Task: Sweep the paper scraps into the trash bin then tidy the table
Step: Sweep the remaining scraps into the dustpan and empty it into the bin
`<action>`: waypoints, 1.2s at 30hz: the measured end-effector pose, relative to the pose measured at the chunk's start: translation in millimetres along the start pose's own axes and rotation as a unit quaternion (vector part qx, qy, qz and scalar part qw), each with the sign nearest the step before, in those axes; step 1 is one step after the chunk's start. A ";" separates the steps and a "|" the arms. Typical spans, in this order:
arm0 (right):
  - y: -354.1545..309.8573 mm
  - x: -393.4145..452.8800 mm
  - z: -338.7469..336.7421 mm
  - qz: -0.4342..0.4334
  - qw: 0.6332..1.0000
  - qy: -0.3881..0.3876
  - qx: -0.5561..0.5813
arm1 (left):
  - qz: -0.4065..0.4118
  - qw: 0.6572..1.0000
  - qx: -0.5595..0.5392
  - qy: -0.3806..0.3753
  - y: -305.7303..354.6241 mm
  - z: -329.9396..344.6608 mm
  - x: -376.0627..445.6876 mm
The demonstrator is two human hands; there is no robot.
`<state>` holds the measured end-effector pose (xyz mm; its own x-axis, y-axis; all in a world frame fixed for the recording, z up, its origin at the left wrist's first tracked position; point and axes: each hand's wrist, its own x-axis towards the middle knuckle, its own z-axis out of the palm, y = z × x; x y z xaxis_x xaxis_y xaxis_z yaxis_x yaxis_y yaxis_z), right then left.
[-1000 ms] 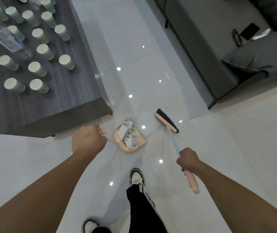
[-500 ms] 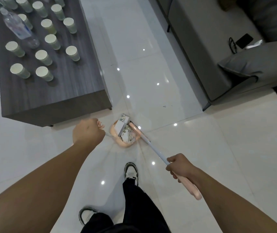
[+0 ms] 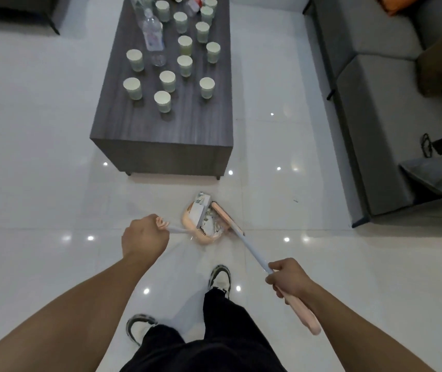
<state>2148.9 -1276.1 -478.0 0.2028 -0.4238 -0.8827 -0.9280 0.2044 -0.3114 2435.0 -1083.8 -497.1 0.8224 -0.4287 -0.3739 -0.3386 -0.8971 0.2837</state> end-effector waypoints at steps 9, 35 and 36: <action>-116.0 -20.8 135.1 -0.038 0.986 -0.076 -0.141 | -0.188 0.974 -0.110 0.054 -195.5 -71.2 -32.3; -462.1 26.5 412.8 -0.268 0.824 -0.159 -0.473 | -0.627 0.753 -0.171 0.102 -381.1 -83.8 -154.7; -468.9 33.2 425.8 -0.269 0.822 -0.156 -0.477 | -0.638 0.743 -0.176 0.104 -379.0 -78.3 -154.9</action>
<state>2723.9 -1010.4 -511.1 0.5960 0.0515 -0.8013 -0.4705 -0.7863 -0.4004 2471.7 -669.0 -477.6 0.4372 0.8045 -0.4020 0.8867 -0.4603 0.0433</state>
